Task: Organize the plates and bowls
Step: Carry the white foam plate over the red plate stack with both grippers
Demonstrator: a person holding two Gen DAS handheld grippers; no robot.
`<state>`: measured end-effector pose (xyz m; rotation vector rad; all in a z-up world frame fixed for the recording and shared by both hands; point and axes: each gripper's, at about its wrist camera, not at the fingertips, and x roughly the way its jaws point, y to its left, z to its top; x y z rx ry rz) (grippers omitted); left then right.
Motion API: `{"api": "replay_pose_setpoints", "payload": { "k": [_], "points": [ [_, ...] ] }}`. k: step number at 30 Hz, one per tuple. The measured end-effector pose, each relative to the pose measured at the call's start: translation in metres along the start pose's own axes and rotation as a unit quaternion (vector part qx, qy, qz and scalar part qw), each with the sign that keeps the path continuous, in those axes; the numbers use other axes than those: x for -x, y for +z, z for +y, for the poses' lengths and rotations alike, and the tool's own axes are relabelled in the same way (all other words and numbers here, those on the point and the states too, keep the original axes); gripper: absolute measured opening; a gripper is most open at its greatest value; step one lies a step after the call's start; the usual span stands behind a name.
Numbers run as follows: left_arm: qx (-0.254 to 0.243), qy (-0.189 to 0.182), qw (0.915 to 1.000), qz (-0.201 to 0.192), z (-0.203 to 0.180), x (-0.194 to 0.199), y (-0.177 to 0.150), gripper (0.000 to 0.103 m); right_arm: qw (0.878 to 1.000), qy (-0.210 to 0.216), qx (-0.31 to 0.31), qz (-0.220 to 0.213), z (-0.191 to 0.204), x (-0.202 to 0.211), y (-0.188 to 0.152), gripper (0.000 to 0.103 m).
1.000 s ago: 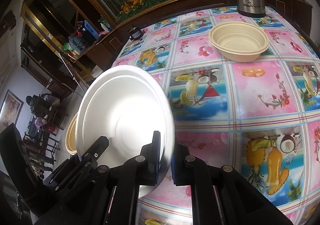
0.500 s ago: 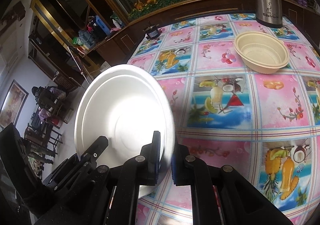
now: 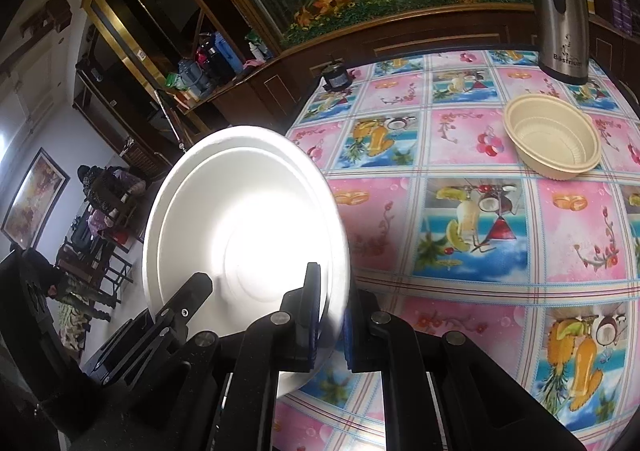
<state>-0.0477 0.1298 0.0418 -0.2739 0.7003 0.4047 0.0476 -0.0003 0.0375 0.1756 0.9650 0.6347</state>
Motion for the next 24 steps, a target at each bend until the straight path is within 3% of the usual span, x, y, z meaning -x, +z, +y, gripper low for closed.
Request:
{"api": "replay_pose_setpoints", "payload": {
  "k": [12,24],
  "points": [
    [0.038,0.029,0.9988,-0.011,0.041,-0.002,0.013,0.013,0.999,0.021,0.04,0.017,0.046,-0.026,0.015,0.009],
    [0.046,0.044,0.9978,0.018,0.051,-0.024,0.007,0.013,0.998,0.02,0.046,0.048,0.056,-0.056,0.012,0.009]
  ]
}}
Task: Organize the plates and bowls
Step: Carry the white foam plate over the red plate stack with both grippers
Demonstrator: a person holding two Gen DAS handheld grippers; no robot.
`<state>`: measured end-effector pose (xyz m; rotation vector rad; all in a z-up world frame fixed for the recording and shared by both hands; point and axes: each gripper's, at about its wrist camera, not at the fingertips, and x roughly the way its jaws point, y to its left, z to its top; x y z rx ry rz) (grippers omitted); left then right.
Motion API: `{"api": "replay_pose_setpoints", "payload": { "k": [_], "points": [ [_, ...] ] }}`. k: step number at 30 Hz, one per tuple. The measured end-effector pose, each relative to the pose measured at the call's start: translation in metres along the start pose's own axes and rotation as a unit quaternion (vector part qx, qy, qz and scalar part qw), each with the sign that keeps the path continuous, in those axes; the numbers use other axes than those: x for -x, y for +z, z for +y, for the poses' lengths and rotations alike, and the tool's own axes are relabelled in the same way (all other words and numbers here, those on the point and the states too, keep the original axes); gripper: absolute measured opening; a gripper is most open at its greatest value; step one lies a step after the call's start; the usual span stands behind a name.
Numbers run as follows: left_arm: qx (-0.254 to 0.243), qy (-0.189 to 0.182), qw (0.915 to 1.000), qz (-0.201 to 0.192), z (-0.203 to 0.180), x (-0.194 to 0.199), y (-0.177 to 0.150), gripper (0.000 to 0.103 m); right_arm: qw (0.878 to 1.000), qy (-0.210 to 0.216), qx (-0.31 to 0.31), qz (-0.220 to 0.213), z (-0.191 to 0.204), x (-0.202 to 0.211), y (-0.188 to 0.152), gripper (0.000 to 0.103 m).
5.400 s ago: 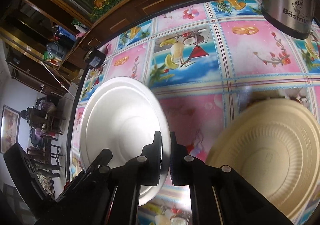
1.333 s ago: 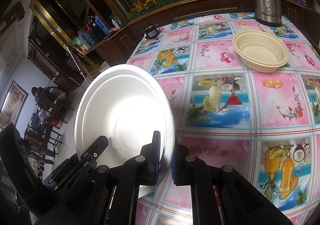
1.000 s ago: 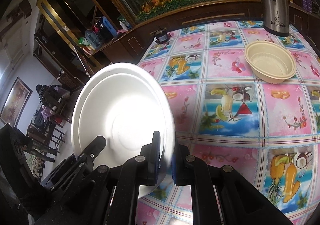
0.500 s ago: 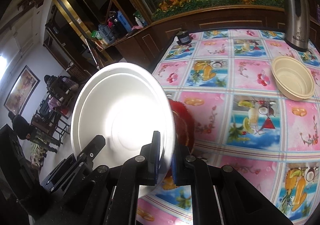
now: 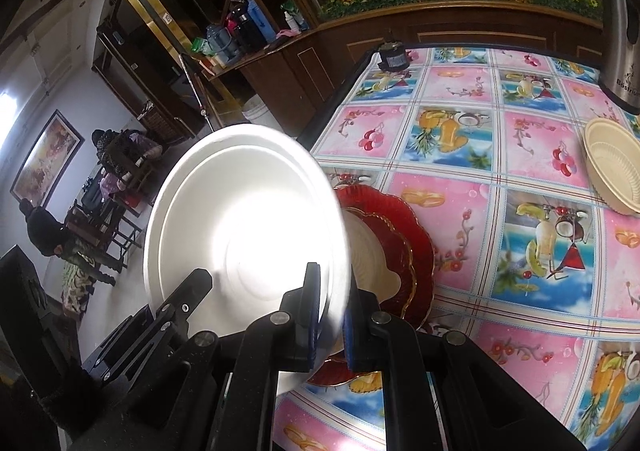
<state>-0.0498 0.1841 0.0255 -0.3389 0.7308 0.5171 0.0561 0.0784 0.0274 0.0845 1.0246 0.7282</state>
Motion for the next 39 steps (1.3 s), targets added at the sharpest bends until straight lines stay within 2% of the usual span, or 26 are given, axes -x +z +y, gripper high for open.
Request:
{"api": "replay_pose_setpoints", "payload": {
  "k": [39],
  "points": [
    [-0.015,0.011,0.9994,0.03,0.0,-0.02,0.004,0.013,0.999,-0.015,-0.017,0.031,-0.011,-0.033,0.005,0.009]
  ]
}}
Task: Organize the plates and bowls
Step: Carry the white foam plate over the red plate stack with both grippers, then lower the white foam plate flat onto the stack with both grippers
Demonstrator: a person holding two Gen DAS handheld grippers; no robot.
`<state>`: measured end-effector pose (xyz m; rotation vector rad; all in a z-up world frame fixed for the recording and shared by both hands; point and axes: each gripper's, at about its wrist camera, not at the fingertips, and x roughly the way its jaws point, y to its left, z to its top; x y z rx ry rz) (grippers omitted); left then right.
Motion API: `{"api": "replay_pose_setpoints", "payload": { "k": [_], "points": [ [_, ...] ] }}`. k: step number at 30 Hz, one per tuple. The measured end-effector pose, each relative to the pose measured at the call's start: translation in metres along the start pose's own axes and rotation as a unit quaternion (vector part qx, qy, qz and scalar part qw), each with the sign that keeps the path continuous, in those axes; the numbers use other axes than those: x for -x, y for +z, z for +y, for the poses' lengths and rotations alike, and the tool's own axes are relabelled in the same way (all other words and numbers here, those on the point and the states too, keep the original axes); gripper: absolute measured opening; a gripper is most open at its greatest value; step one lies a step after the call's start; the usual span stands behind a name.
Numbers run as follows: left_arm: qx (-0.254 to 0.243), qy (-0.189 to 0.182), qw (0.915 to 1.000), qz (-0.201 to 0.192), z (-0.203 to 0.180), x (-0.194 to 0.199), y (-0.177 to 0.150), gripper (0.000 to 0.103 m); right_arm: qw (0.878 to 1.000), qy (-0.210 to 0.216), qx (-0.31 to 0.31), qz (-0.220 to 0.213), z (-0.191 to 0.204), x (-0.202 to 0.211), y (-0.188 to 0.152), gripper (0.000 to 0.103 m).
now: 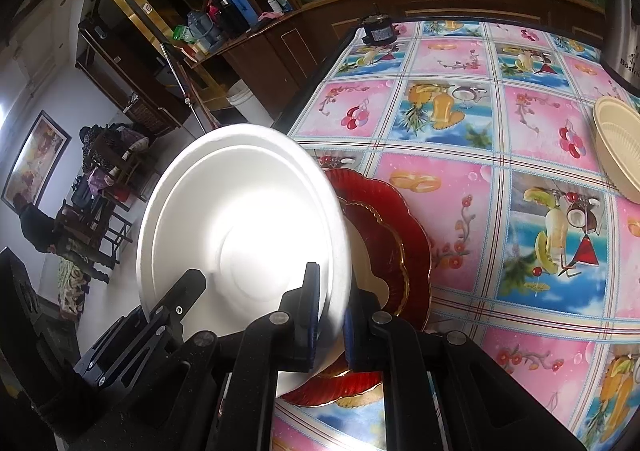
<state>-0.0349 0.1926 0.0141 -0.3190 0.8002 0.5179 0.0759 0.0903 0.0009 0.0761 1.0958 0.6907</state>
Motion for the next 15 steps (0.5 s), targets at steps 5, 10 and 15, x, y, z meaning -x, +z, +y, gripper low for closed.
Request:
{"api": "replay_pose_setpoints", "payload": {
  "k": [5,10,15],
  "points": [
    [0.0,0.001,1.0,0.003,0.0018,-0.0027,-0.0004,0.013,1.0,0.0,-0.003,0.003,-0.0018,-0.0022,-0.0002,0.01],
    [-0.002,0.001,1.0,0.004,0.0015,-0.0042,-0.0002,0.013,1.0,0.0,-0.004,0.003,-0.0021,-0.003,0.0,0.01],
    [0.004,0.002,1.0,0.005,0.0035,-0.0036,0.001,0.013,1.0,0.0,-0.004,0.004,-0.0023,-0.0039,0.0003,0.011]
  ]
}}
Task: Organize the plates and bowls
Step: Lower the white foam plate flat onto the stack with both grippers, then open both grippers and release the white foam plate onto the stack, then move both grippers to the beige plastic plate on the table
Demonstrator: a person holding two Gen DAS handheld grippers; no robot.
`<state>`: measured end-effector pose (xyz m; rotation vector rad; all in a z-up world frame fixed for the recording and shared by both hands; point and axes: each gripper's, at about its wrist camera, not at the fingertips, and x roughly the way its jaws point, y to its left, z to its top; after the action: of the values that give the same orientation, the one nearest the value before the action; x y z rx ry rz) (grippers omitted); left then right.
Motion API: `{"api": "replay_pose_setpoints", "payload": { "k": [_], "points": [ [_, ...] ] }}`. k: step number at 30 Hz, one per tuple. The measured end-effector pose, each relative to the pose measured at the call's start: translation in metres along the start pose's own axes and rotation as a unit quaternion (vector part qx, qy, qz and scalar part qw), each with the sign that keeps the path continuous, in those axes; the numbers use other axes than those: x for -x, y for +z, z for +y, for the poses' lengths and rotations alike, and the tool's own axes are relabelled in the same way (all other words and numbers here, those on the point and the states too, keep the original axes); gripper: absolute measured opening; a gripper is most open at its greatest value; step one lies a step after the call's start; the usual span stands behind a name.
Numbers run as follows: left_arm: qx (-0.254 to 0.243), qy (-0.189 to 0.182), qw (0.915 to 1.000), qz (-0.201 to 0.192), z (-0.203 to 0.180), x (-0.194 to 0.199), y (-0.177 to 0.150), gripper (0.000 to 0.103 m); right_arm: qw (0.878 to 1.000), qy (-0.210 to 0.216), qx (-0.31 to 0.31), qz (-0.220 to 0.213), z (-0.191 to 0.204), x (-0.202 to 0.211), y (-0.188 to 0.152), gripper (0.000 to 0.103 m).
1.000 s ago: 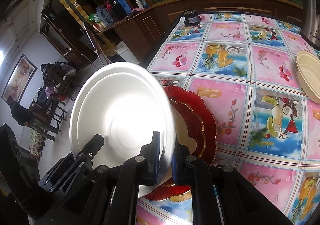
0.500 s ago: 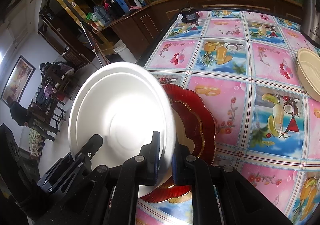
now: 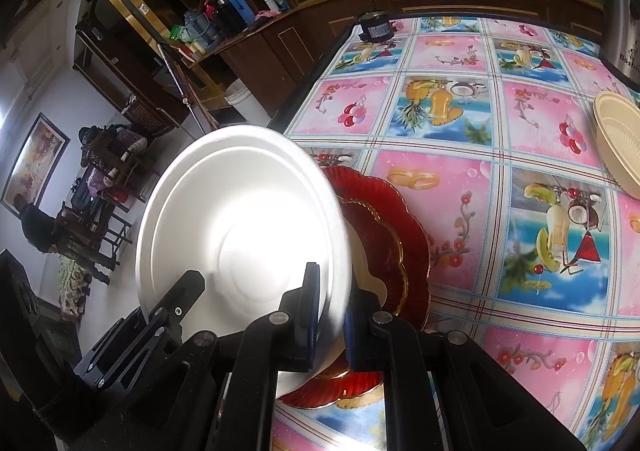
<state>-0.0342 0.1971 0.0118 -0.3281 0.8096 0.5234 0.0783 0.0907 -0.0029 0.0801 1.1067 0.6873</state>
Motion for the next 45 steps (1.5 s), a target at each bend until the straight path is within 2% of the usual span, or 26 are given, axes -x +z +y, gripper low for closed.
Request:
{"api": "replay_pose_setpoints", "payload": {
  "k": [3,20,22,24,25,26,29,30,33,35,38,41,45],
  "points": [
    [-0.002,0.003,1.0,-0.002,0.0,0.0,0.0,0.013,1.0,0.0,0.001,0.004,0.001,-0.002,0.0,0.014],
    [0.0,0.009,0.9999,0.005,0.002,-0.002,-0.001,0.014,1.0,-0.008,0.004,0.003,0.005,-0.003,-0.001,0.014],
    [0.002,0.01,0.9999,0.003,0.003,-0.001,0.0,0.015,1.0,-0.01,0.006,0.0,0.006,-0.002,-0.001,0.017],
    [0.005,0.011,0.9999,0.002,0.005,0.001,0.001,0.02,1.0,-0.011,0.004,-0.003,0.006,0.0,0.0,0.026],
    [0.005,0.011,0.9999,0.001,0.005,0.002,0.001,0.022,1.0,-0.014,0.003,-0.005,0.006,0.0,0.0,0.035],
    [0.005,0.012,0.9999,-0.001,0.006,0.002,0.002,0.027,1.0,-0.017,0.004,-0.009,0.006,0.002,0.0,0.04],
    [0.006,0.017,0.9998,-0.008,0.008,0.007,0.001,0.045,1.0,-0.015,0.001,-0.012,0.006,0.006,0.0,0.041],
    [0.006,0.018,0.9998,-0.01,0.008,0.008,0.001,0.053,1.0,-0.014,0.0,-0.014,0.006,0.006,-0.001,0.045],
    [0.006,0.022,0.9996,-0.018,0.009,0.013,0.002,0.069,1.0,-0.011,-0.003,-0.02,0.005,0.01,-0.002,0.053],
    [0.005,0.023,0.9995,-0.022,0.008,0.017,0.003,0.072,1.0,-0.009,-0.008,-0.025,0.003,0.014,-0.002,0.063],
    [0.008,0.024,0.9994,-0.025,0.009,0.021,0.004,0.074,0.999,0.001,-0.016,-0.031,0.001,0.02,-0.002,0.071],
    [0.008,0.022,0.9994,-0.026,0.006,0.025,0.004,0.075,0.999,0.023,-0.033,-0.033,-0.004,0.025,-0.004,0.084],
    [0.012,0.005,0.9996,-0.026,0.001,0.033,0.004,0.075,0.996,0.058,-0.063,-0.017,-0.017,0.027,-0.01,0.091]
  ]
}}
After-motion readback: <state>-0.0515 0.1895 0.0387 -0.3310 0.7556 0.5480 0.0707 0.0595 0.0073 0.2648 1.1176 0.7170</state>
